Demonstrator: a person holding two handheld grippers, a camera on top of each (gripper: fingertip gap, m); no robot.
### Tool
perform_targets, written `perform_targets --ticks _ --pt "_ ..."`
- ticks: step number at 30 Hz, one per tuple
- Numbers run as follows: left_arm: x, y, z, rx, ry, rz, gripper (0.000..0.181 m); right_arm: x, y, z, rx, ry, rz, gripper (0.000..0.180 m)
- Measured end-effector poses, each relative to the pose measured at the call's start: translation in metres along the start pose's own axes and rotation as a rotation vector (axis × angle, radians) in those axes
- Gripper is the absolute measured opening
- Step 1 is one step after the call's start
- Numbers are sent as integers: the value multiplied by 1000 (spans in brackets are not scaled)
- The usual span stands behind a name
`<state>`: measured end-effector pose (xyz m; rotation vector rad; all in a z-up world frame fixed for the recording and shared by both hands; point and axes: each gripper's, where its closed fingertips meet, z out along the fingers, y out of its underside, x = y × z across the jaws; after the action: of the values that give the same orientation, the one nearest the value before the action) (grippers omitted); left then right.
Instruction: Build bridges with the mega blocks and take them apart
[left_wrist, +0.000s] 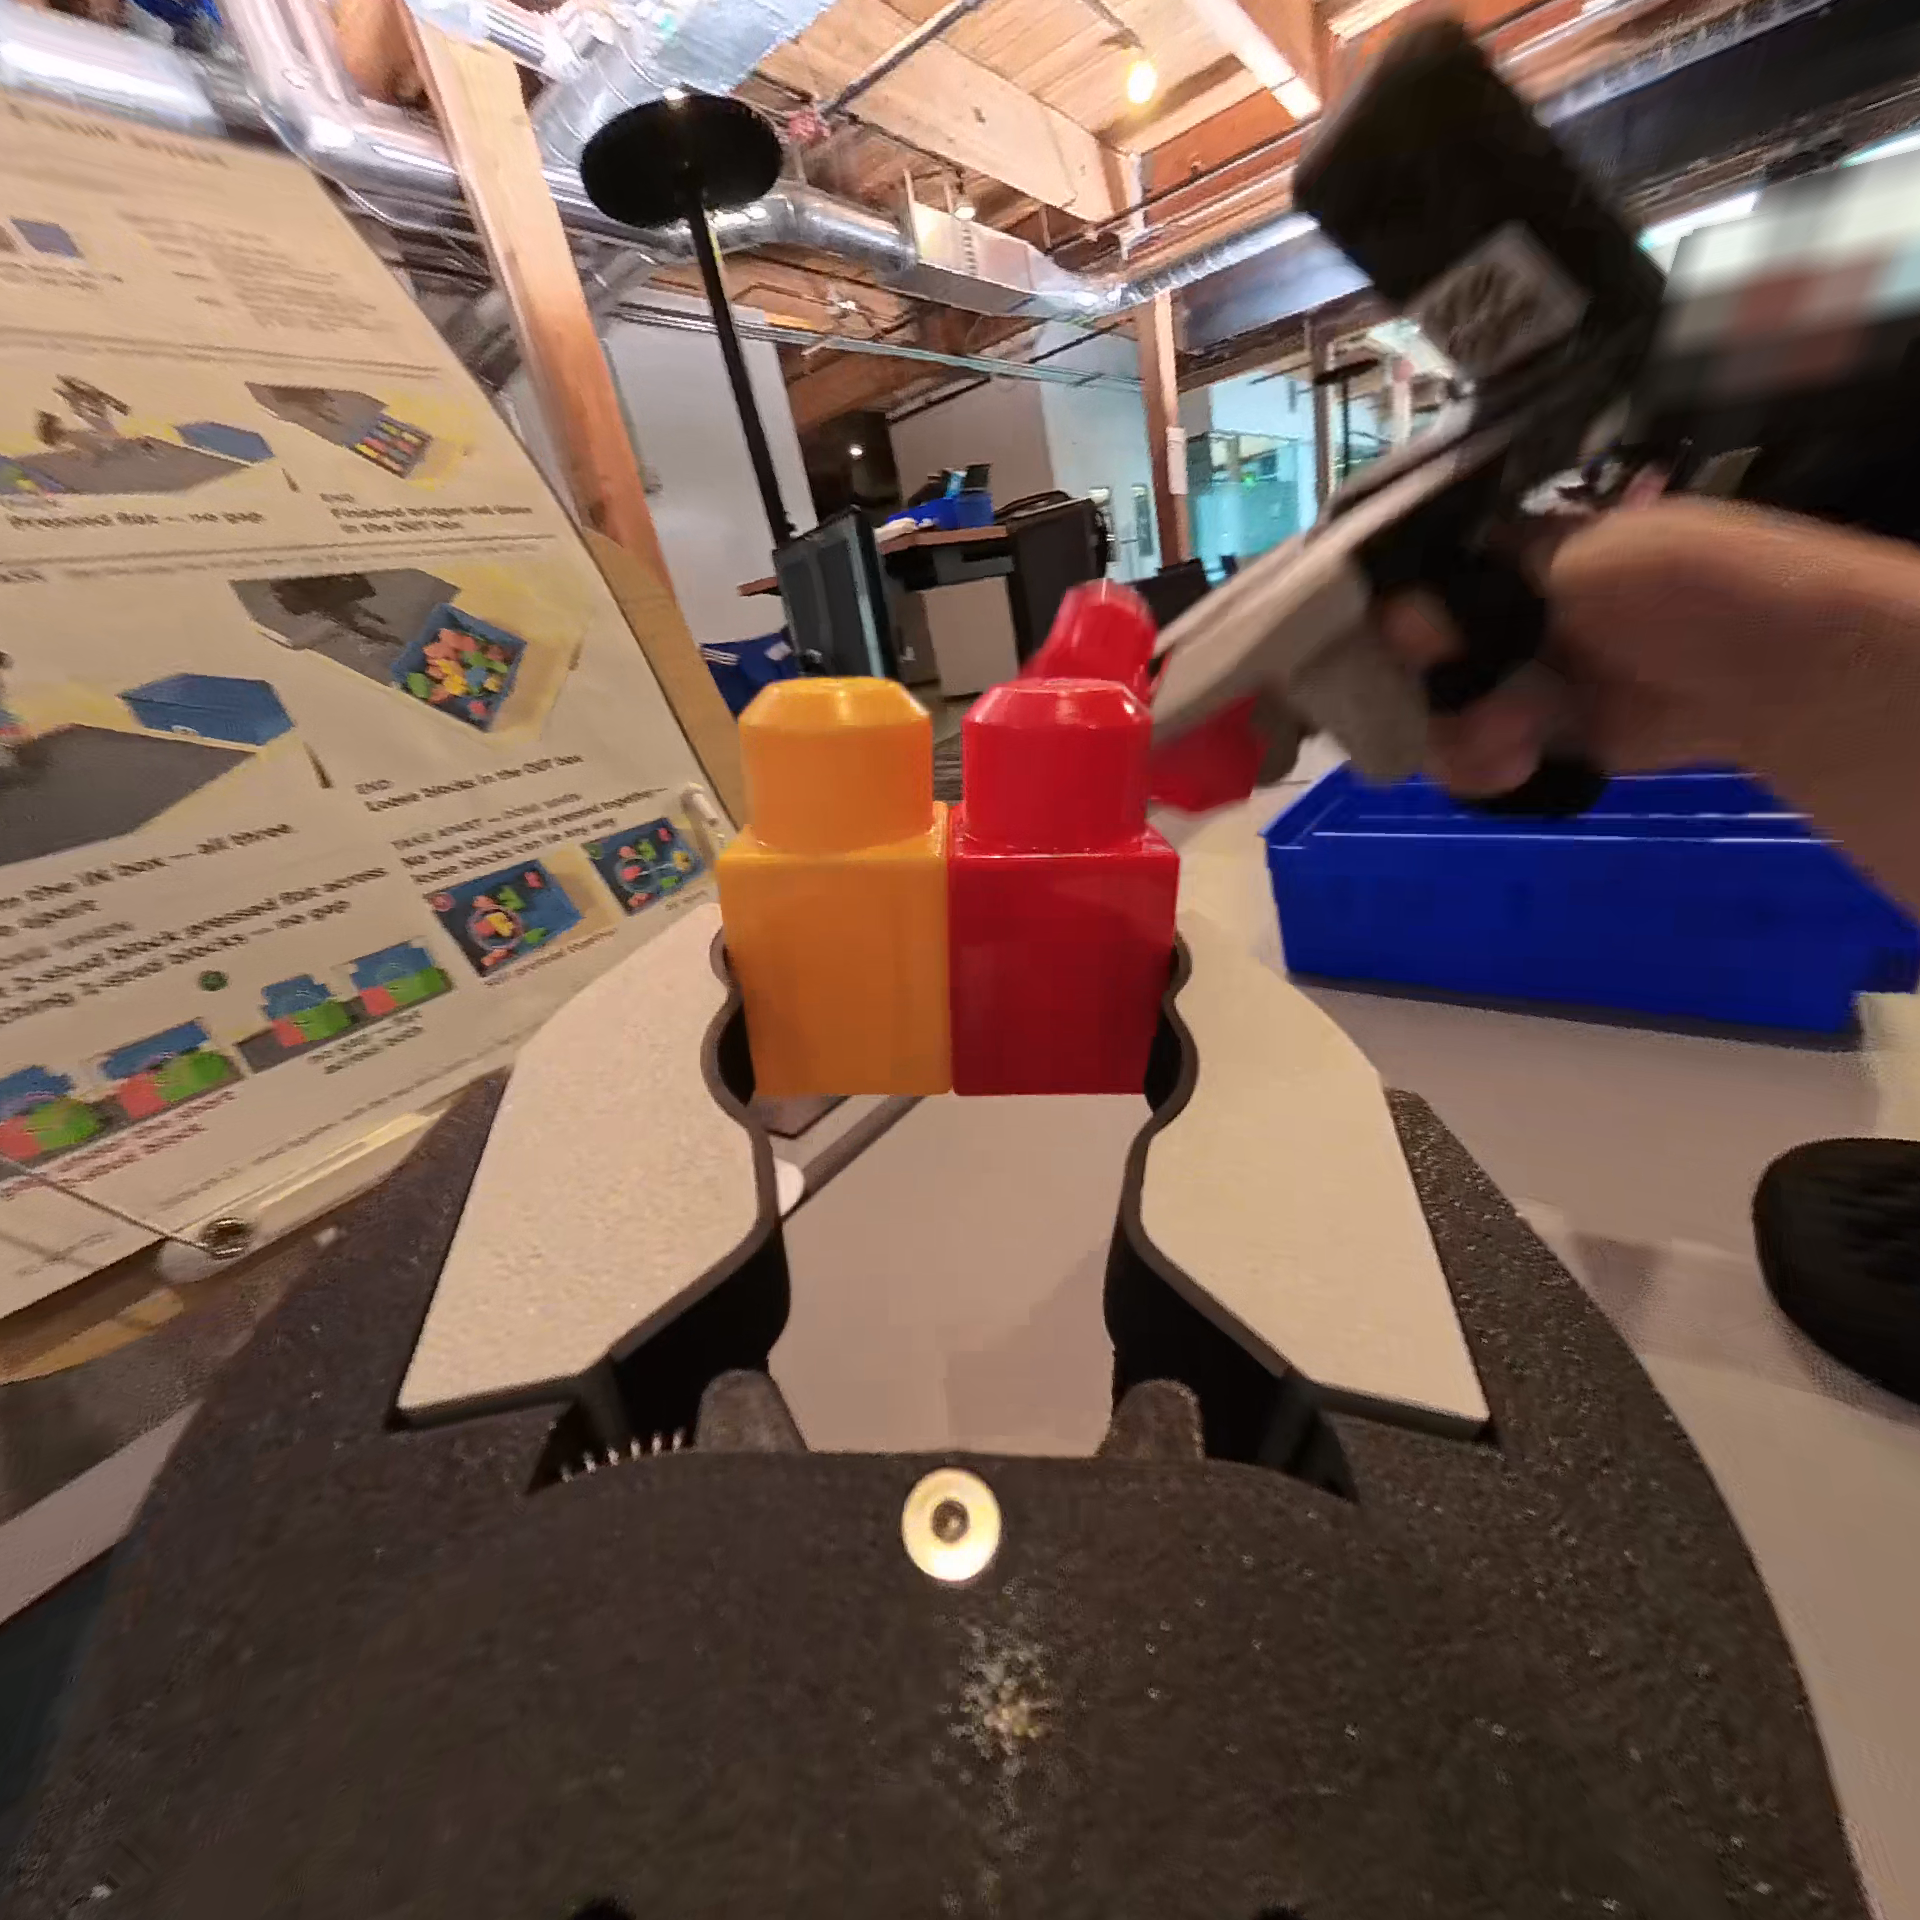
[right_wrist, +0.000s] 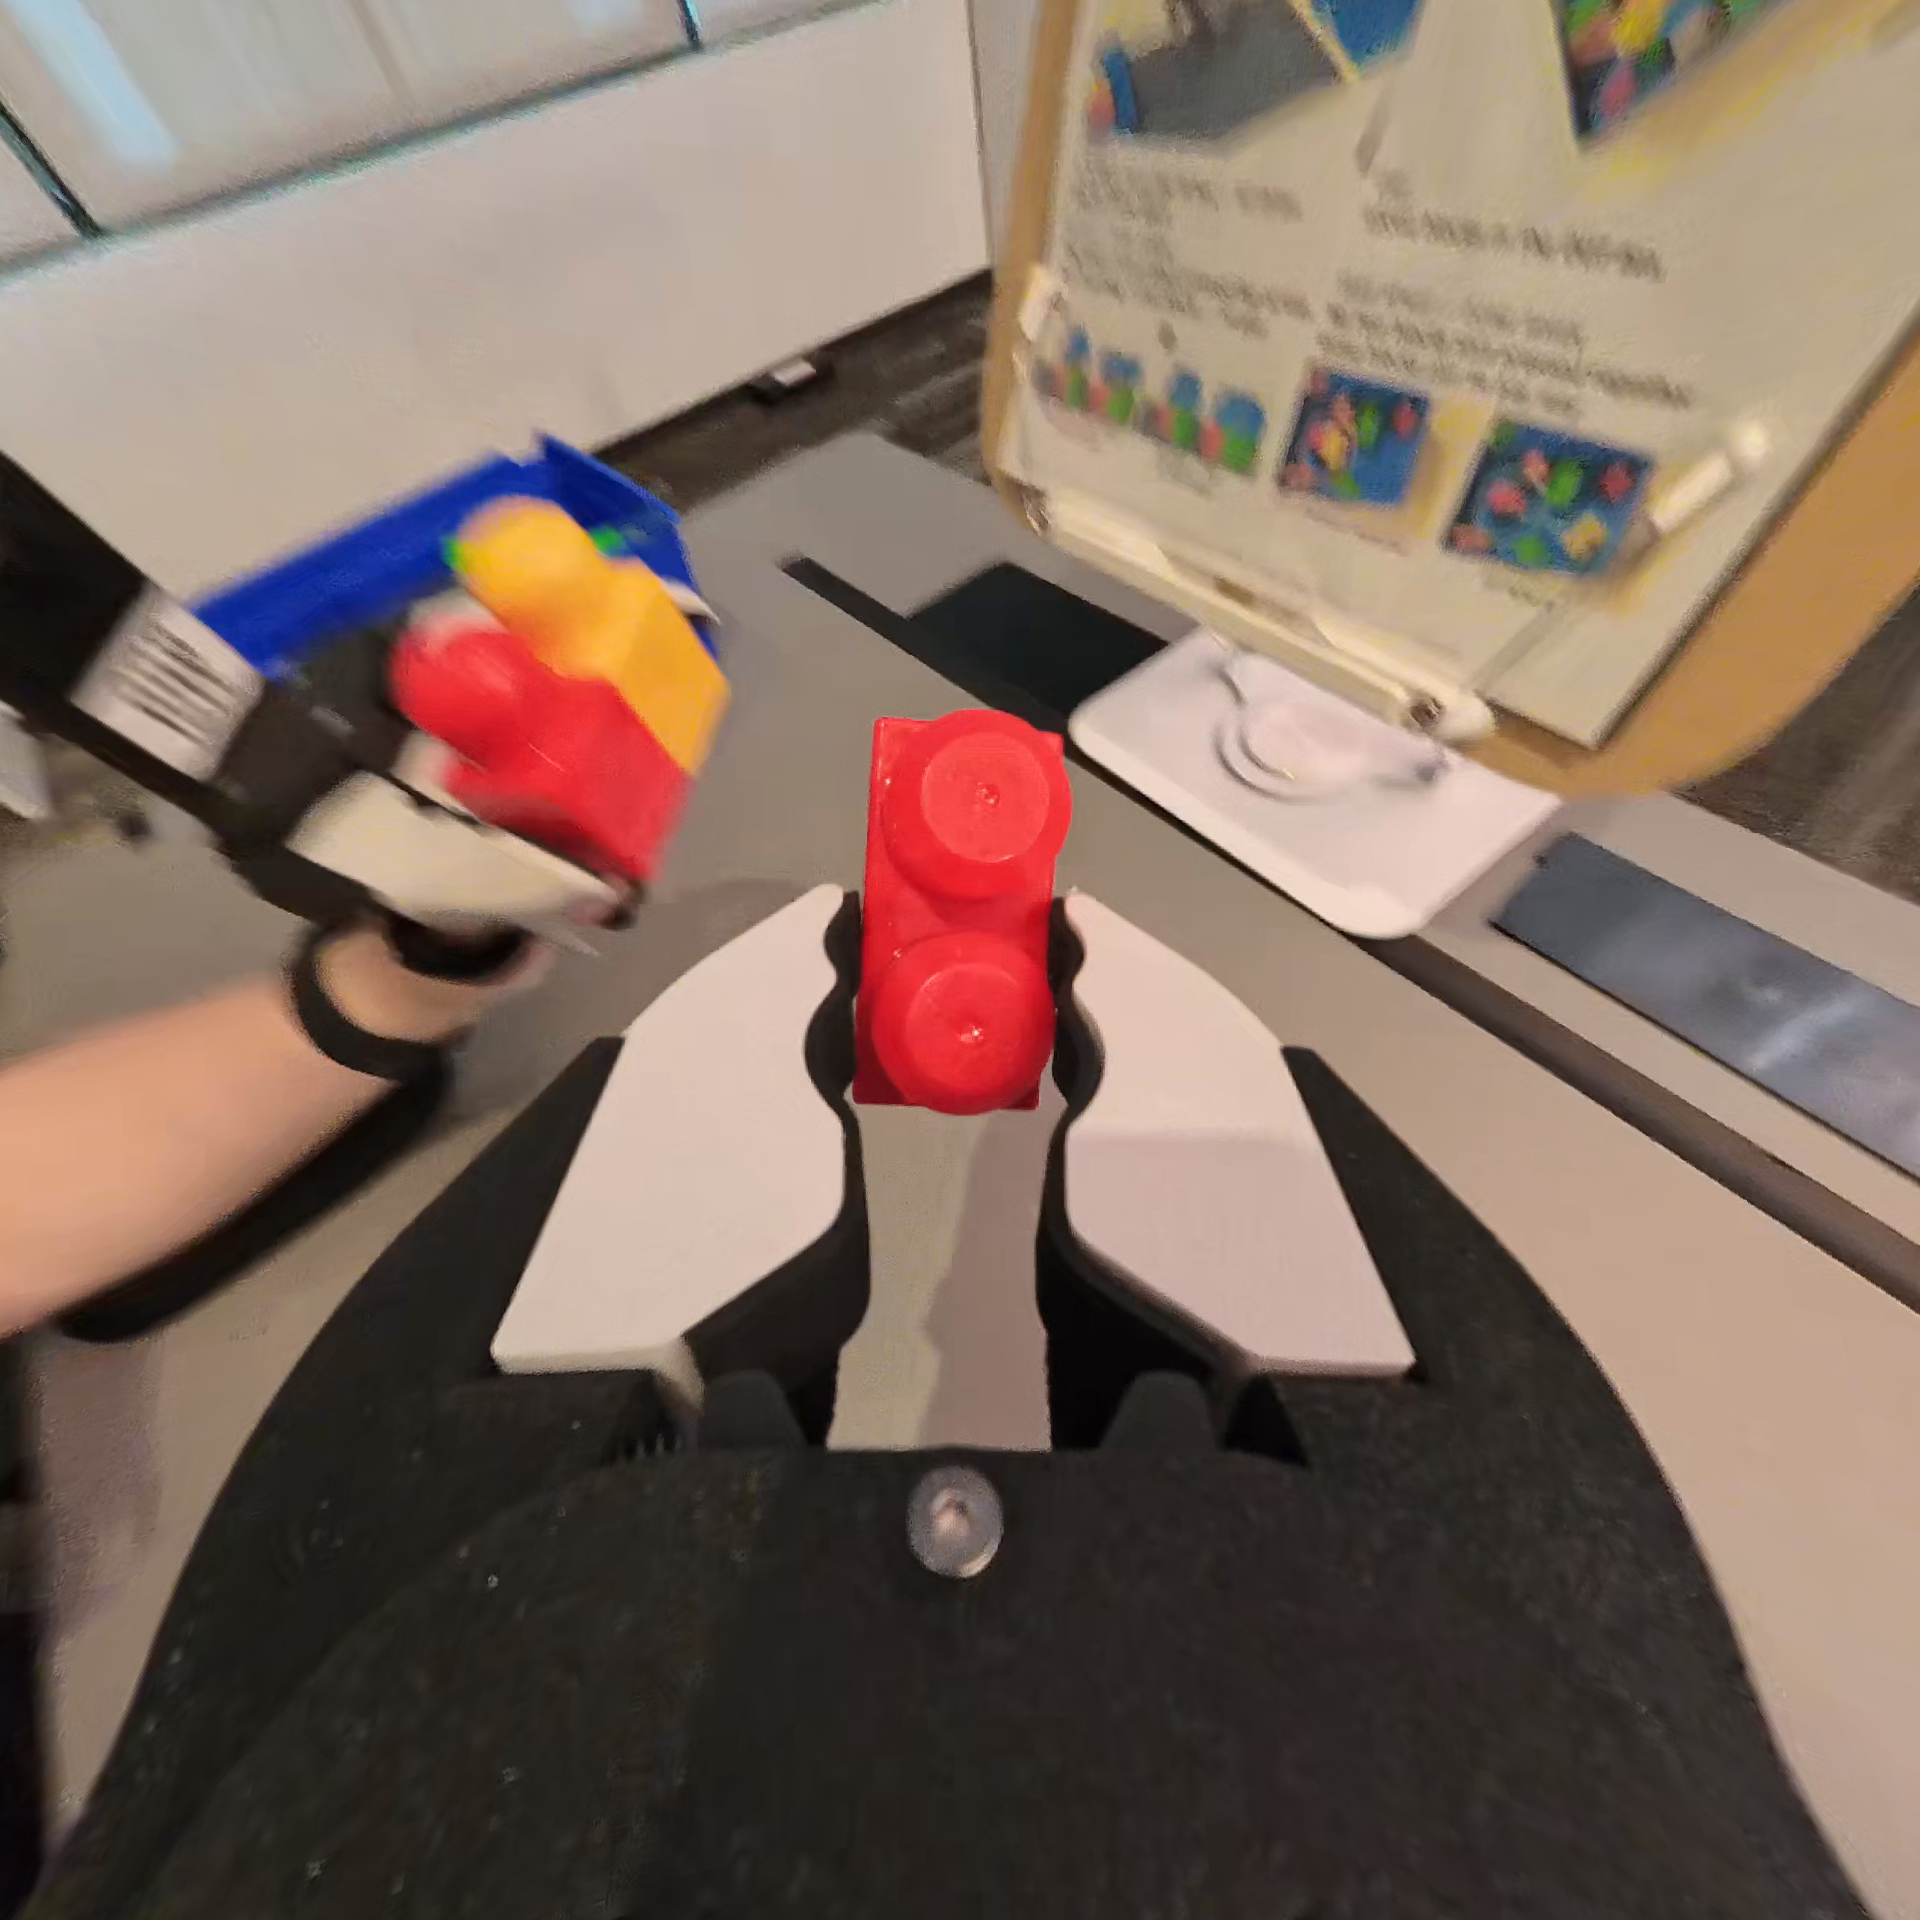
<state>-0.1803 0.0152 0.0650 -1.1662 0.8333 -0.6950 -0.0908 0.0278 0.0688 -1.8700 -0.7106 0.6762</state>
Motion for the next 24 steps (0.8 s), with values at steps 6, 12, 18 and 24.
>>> perform_targets --ticks 6,12,18,24 --pt "-3 0 0 -20 -39 32 74 -72 -70 11 -157 -119 123 33" --pt "-8 -2 -2 -31 -68 42 74 -89 -68 36 -297 -30 162 33" --pt "-4 -4 -1 -39 -72 65 74 -91 -53 50 -354 8 184 33" --pt "-3 -7 0 -39 -59 34 74 -91 -47 49 -406 66 115 33"
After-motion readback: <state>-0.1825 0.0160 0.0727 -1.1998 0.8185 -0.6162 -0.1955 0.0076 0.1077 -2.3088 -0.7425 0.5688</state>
